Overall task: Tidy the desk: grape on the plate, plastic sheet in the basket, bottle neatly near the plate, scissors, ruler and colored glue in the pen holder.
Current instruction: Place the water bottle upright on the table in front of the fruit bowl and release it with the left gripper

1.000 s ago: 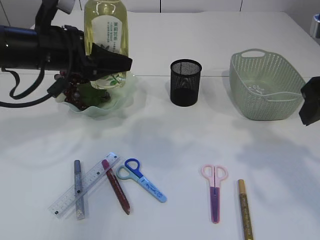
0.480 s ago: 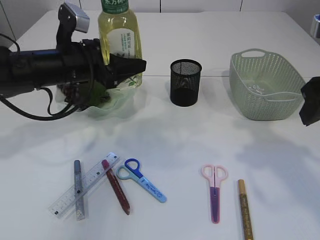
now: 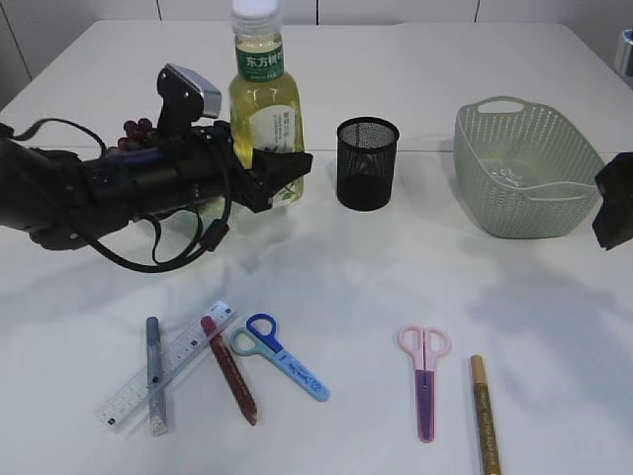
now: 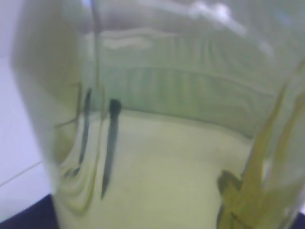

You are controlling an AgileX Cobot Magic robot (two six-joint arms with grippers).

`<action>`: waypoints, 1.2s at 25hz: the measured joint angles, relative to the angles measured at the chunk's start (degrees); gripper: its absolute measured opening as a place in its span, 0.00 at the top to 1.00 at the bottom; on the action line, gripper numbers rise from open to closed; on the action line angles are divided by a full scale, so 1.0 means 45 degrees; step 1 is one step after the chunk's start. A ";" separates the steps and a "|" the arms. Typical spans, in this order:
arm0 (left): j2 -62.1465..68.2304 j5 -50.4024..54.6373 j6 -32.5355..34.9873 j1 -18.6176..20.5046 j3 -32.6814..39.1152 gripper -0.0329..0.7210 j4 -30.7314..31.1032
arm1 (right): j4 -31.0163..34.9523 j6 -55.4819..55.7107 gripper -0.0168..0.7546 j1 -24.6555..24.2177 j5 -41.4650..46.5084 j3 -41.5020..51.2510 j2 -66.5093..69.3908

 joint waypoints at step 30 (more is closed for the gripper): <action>0.2592 -0.0252 0.2497 -0.0437 0.0000 0.37 -0.3437 | 0.0000 0.0000 0.27 0.0000 0.0000 0.0000 0.0000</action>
